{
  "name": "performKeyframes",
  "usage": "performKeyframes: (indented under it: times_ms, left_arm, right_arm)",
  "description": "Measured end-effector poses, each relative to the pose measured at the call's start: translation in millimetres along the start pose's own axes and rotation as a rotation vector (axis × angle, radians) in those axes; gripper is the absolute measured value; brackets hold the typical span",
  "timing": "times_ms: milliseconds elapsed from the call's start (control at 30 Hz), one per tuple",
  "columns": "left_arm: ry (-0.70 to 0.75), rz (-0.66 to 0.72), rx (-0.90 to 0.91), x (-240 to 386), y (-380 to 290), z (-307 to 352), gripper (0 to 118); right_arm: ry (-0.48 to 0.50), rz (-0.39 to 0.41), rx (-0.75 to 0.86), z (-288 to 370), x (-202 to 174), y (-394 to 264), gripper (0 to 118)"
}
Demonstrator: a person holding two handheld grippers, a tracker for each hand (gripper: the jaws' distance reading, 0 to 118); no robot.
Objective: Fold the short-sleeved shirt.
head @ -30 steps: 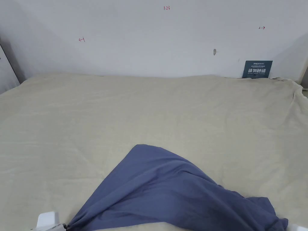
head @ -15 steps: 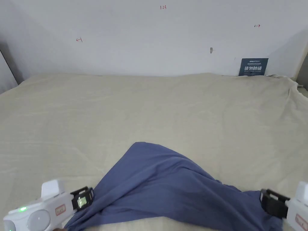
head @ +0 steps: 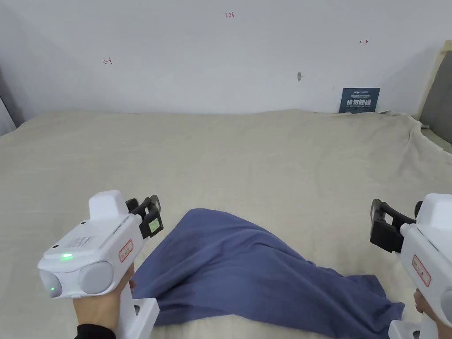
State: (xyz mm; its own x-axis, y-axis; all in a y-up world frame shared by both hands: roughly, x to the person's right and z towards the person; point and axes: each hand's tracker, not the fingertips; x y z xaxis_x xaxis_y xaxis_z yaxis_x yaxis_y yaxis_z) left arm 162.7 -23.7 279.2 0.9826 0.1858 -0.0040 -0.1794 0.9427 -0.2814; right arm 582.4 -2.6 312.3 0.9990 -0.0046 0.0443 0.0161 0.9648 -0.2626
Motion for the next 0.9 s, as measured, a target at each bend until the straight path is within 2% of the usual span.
performKeyframes:
  times_ms: [67, 100, 267, 600, 833, 900]
  left_arm:
    - [-0.015, -0.008, 0.008, 4.2, -3.9, 0.0, 7]
    - [-0.013, -0.017, 0.017, 5.8, -6.1, 0.9, 0]
    - [-0.054, -0.061, -0.007, 7.3, -10.6, -2.1, 0]
    - [-0.066, -0.034, -0.098, -9.7, -6.2, -35.2, 0]
    - [-0.093, -0.038, -0.254, -20.6, 8.0, -112.5, 0]
    - [-0.087, -0.034, -0.307, -21.9, 10.1, -144.4, 5]
  right_arm:
    - [0.004, 0.022, 0.016, 2.2, -4.7, -0.7, 13]
    - [0.003, 0.029, 0.024, 3.0, -6.9, -1.5, 0]
    - [0.032, 0.036, 0.038, -0.8, -15.9, -6.1, 0]
    - [0.041, 0.028, 0.013, -19.4, -11.3, -9.2, 0]
    - [0.026, 0.022, -0.019, -34.0, -9.0, -8.0, 0]
    - [0.02, 0.016, -0.034, -43.9, -5.8, -9.4, 0]
